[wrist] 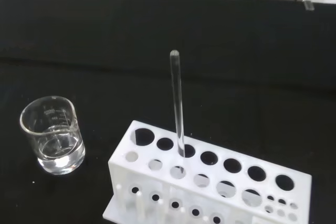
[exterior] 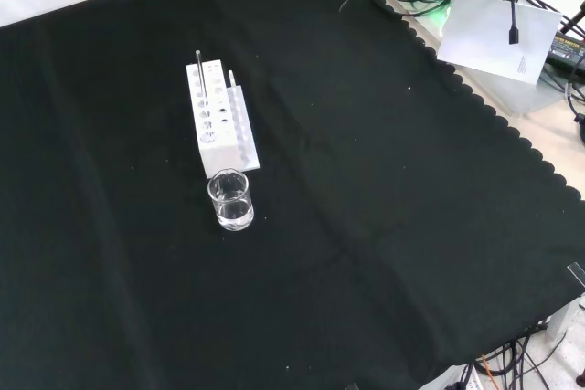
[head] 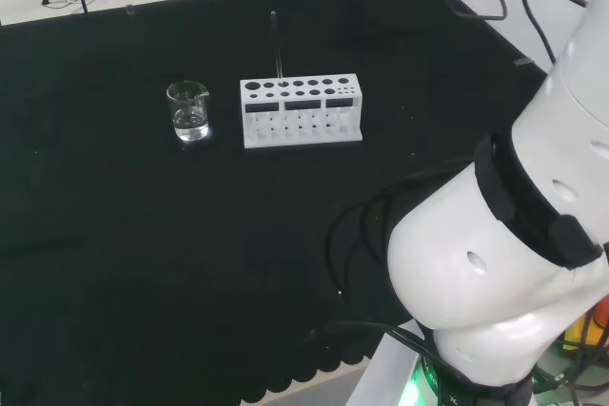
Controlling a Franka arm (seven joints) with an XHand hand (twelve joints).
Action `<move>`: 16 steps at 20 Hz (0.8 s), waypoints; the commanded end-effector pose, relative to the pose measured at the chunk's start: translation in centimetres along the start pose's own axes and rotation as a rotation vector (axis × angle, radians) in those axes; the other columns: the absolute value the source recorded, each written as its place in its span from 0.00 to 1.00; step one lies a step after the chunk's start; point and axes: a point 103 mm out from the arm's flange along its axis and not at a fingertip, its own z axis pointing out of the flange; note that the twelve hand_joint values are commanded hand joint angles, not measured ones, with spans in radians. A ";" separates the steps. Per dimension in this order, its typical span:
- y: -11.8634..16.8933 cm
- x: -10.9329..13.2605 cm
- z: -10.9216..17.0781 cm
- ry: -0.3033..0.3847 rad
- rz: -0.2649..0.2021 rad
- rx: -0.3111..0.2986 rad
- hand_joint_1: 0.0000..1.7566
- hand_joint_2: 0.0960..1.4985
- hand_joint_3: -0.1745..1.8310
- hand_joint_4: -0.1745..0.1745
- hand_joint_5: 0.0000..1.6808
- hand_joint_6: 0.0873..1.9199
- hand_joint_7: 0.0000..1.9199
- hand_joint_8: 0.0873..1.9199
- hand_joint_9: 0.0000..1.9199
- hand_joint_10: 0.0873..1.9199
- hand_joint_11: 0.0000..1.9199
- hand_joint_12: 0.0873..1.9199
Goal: Take the glass rod from the white test tube rack.
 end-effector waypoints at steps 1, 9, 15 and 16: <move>3.9 0.2 2.6 0.017 -0.044 0.009 0.40 0.80 0.00 0.11 0.02 0.00 0.00 0.34 0.02 0.43 0.00 0.69; 5.4 1.2 5.9 -0.023 -0.082 0.065 0.39 0.80 0.00 0.11 0.02 0.00 0.00 0.36 0.03 0.43 0.00 0.70; 5.7 1.6 8.6 -0.010 -0.104 0.100 0.38 0.81 0.00 0.10 0.02 0.00 0.00 0.38 0.04 0.43 0.00 0.70; 5.7 1.6 9.0 -0.011 -0.107 0.104 0.38 0.82 0.00 0.10 0.02 0.00 0.00 0.38 0.04 0.43 0.00 0.71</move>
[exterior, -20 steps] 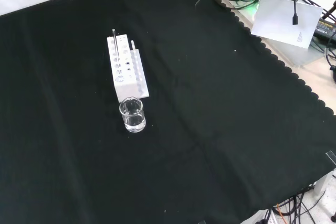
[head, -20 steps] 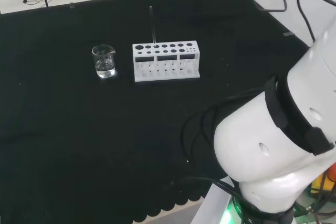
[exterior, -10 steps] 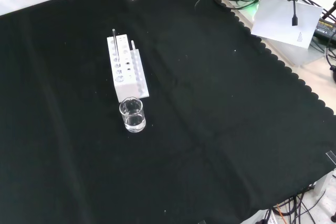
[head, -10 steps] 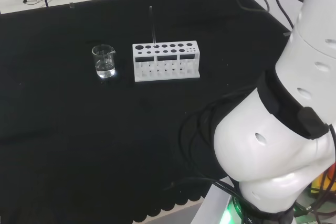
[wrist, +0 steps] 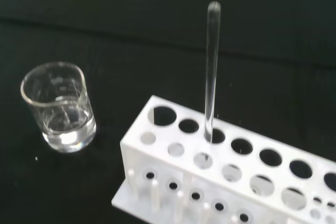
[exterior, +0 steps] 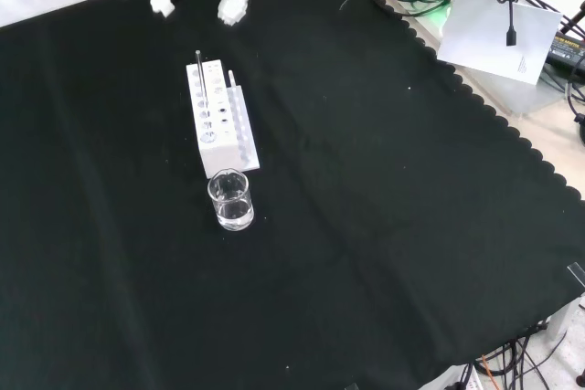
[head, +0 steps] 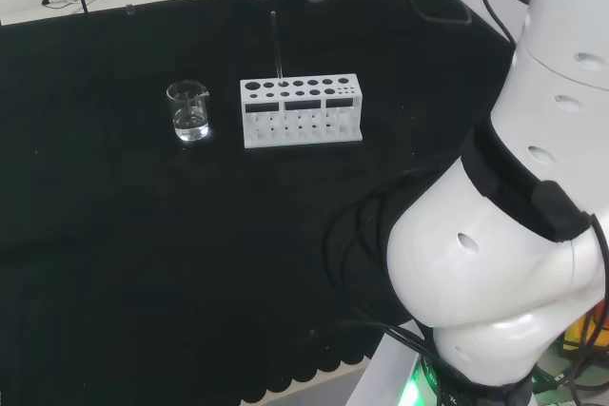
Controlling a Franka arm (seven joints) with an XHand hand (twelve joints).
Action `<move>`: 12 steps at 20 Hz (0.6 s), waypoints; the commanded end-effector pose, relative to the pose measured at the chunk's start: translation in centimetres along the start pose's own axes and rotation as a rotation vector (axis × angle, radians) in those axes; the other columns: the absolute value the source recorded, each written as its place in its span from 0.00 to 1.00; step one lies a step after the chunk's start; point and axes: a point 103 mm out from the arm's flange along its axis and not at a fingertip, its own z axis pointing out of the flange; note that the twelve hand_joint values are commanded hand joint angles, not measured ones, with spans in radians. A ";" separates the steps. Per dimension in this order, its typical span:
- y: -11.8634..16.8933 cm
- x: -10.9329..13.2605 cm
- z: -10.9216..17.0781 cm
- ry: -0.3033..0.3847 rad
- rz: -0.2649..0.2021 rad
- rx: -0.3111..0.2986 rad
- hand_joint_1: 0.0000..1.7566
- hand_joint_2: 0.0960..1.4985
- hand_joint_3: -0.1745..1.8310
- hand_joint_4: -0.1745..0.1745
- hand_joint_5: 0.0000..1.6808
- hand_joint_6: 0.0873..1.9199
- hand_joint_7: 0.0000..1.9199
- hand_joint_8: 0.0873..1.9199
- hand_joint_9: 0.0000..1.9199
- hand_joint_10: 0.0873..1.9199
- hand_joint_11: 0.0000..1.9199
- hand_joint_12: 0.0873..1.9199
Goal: Take the glass rod from the white test tube rack.
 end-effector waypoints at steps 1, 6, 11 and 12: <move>1.3 -0.2 3.7 0.004 -0.026 0.042 0.37 0.82 0.00 0.10 0.02 0.00 0.00 0.39 0.04 0.43 0.00 0.71; 1.9 -0.8 5.1 0.026 -0.022 0.067 0.36 0.83 0.00 0.10 0.03 0.00 0.00 0.41 0.05 0.44 0.00 0.71; 2.6 -1.5 6.8 0.044 -0.017 0.108 0.36 0.83 0.00 0.10 0.03 0.00 0.04 0.44 0.09 0.44 0.00 0.73; 2.7 -1.6 7.1 0.048 -0.019 0.113 0.36 0.83 0.00 0.10 0.03 0.00 0.05 0.45 0.10 0.45 0.00 0.74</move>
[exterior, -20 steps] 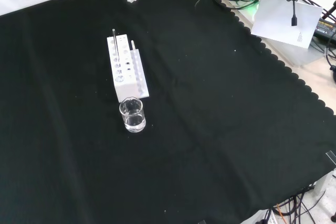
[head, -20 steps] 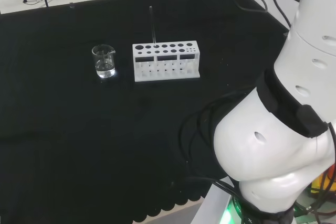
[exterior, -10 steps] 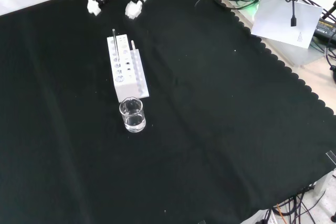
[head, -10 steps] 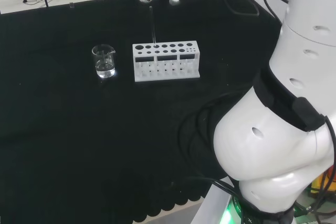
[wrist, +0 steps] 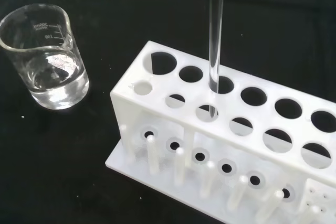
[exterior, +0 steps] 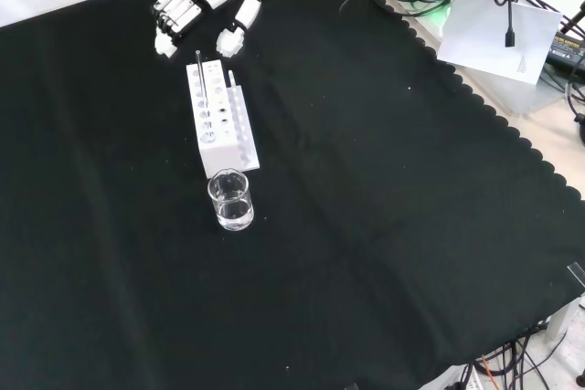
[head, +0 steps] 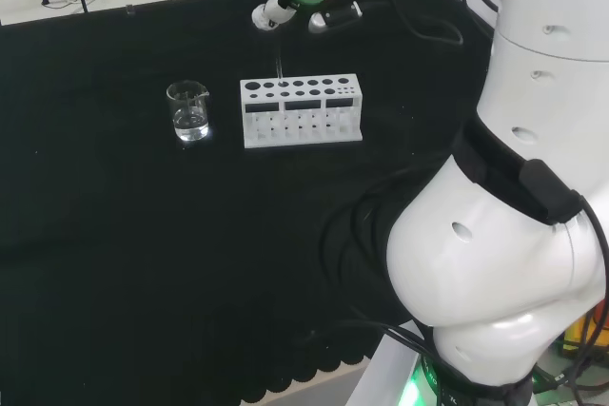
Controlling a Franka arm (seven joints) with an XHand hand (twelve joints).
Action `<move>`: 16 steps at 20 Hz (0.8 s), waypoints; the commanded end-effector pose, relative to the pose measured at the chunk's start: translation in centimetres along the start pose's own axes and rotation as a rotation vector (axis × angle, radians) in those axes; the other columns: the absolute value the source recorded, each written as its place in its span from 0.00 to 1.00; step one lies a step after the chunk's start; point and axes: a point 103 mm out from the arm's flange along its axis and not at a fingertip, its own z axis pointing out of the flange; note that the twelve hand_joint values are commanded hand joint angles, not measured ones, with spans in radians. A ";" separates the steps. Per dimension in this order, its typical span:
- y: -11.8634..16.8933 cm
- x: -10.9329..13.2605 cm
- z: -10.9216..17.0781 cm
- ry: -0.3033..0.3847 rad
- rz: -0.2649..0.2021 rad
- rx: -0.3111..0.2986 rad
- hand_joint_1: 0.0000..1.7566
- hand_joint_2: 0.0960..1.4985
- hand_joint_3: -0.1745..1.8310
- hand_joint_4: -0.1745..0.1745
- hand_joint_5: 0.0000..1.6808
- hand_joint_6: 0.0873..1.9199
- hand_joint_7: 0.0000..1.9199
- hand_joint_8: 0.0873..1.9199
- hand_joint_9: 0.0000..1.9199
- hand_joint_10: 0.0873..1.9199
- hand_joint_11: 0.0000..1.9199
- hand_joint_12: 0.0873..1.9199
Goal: Take the glass rod from the white test tube rack.
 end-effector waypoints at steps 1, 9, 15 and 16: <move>1.0 -1.1 1.8 0.020 -0.001 0.038 0.35 0.83 0.00 0.09 0.04 0.00 0.06 0.45 0.11 0.45 0.00 0.74; 2.2 -2.1 3.1 0.080 -0.015 0.054 0.34 0.85 0.00 0.07 0.07 0.00 0.17 0.47 0.27 0.43 0.08 0.73; 2.4 -2.5 2.9 0.083 -0.014 0.052 0.35 0.86 0.00 0.01 0.13 0.00 0.26 0.49 0.35 0.44 0.15 0.72; 2.4 -2.5 2.9 0.081 -0.014 0.051 0.36 0.86 0.00 0.00 0.13 0.00 0.27 0.49 0.37 0.44 0.16 0.72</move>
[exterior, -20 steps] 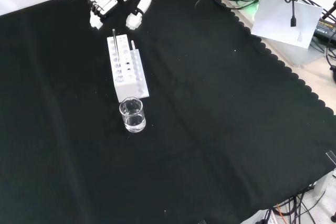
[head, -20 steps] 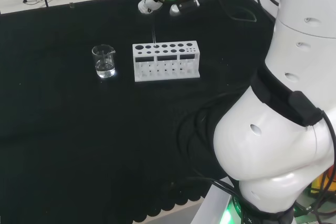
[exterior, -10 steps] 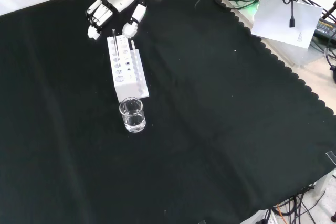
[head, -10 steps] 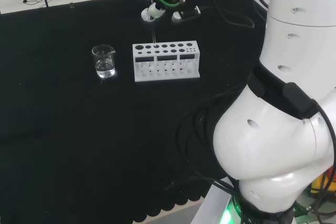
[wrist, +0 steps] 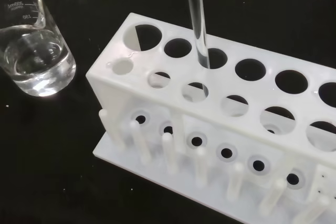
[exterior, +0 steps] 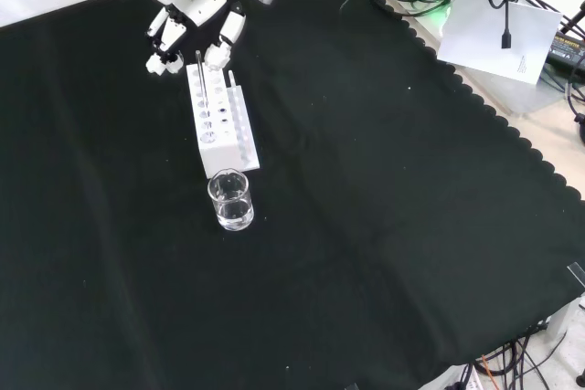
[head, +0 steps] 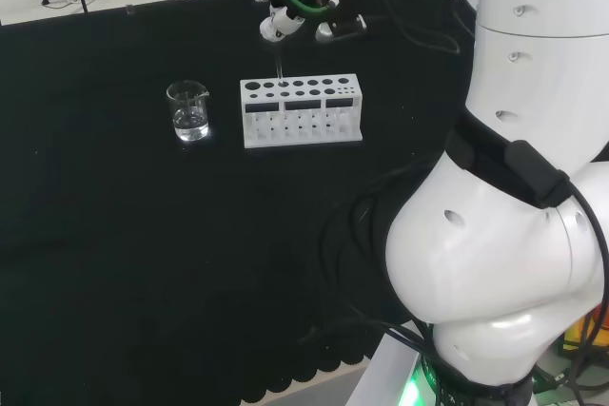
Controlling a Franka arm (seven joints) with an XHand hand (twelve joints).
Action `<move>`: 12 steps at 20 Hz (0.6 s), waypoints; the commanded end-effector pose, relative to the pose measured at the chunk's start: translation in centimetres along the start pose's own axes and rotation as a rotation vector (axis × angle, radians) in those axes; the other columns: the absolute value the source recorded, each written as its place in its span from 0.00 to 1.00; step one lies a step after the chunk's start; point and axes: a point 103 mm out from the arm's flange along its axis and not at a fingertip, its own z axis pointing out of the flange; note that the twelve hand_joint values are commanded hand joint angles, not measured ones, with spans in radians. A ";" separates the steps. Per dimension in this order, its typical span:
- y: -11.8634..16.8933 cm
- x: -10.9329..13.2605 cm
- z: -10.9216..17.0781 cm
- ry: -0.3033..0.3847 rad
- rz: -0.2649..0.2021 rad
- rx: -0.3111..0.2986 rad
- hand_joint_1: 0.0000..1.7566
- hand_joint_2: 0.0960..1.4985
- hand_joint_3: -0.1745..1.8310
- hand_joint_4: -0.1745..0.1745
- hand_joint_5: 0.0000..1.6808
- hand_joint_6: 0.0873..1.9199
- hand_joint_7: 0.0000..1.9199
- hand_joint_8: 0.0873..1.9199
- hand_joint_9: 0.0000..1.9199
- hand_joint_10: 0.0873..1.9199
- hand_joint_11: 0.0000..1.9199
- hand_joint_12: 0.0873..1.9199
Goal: Take the glass rod from the white test tube rack.
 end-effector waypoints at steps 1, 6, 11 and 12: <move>0.0 -0.2 -0.1 0.005 0.001 0.000 0.36 0.86 0.00 0.00 0.14 0.00 0.29 0.49 0.39 0.45 0.17 0.72; 0.1 -0.1 0.1 0.004 0.010 0.016 0.37 0.87 0.00 0.00 0.21 0.00 0.34 0.51 0.45 0.47 0.23 0.70; 0.6 0.1 0.5 -0.023 0.036 0.013 0.38 0.90 0.00 0.00 0.25 0.21 0.38 0.50 0.51 0.47 0.33 0.67; 0.7 0.2 0.5 -0.027 0.036 0.007 0.38 0.91 0.00 0.00 0.26 0.28 0.39 0.50 0.53 0.46 0.36 0.66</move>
